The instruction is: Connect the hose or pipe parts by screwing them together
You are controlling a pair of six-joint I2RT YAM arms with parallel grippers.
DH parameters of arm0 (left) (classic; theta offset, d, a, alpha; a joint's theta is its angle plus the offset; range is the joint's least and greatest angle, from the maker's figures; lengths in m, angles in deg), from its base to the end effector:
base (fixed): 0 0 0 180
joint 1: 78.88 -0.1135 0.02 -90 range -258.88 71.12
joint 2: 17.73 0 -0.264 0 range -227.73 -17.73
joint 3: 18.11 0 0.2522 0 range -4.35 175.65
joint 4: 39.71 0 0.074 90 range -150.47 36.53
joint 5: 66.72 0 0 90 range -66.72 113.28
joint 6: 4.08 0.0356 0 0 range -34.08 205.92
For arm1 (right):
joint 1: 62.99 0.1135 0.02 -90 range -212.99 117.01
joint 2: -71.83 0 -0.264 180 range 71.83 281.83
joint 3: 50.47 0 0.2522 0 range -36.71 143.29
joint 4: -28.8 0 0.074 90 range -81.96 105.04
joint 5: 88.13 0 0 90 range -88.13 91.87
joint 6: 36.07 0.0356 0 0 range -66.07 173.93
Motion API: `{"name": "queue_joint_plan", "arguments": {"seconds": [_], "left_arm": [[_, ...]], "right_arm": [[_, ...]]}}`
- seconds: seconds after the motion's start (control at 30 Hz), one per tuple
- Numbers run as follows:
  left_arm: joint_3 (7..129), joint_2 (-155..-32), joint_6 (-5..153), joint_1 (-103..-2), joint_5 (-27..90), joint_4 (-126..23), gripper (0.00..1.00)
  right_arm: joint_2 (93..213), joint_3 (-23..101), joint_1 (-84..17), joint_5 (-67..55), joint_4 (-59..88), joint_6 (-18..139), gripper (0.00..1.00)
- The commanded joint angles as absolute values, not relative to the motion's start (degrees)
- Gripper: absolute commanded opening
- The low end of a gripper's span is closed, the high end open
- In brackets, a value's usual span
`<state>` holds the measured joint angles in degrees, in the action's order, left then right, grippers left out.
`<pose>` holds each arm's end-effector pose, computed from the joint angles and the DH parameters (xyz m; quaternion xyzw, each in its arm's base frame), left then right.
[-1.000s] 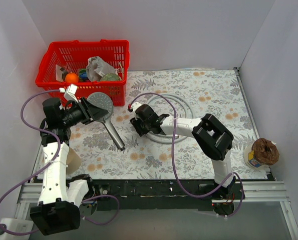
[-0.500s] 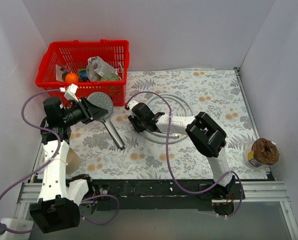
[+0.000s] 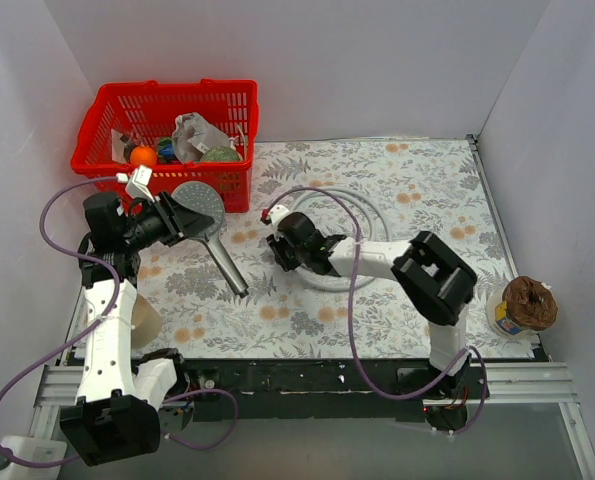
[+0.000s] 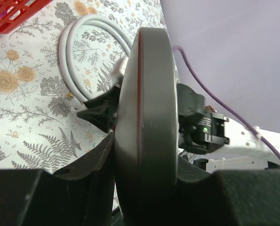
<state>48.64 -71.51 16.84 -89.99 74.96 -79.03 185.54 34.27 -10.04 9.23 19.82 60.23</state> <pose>0.1976 0.0103 0.3404 -0.3167 0.7330 -0.5539 0.2357 0.2645 0.3428 0.1658 -0.3292 0.8346 0.1663 0.4091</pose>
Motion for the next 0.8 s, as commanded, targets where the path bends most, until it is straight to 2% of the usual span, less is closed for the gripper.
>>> {"name": "queue_joint_plan", "arguments": {"seconds": [0.0,0.2,0.37,0.53,0.63,0.77], "left_arm": [[53.21,-71.16,15.78,-90.39,76.9,-77.11,0.0],[53.23,-71.17,12.37,-90.39,76.55,-74.13,0.0],[44.98,-70.73,3.5,-90.39,76.81,-58.77,0.0],[30.39,-71.34,-6.88,-90.39,78.21,-39.26,0.0],[25.9,-72.83,-10.84,-90.04,78.48,-33.11,0.0],[23.17,-72.31,-9.8,-88.2,76.29,-32.02,0.0]], "right_arm": [[168.45,25.99,-9.9,7.94,33.05,61.48,0.01],[150.6,15.52,-7.54,5.04,38.95,63.85,0.01],[141.37,4.44,-2.18,7.05,40.01,65.79,0.01],[136.43,-4.44,3.01,10.48,40.18,70.97,0.01],[136.08,-6.12,4.77,11.97,38.25,71.86,0.01],[137.3,-5.6,5.48,12.16,37.46,72.21,0.01]]}}
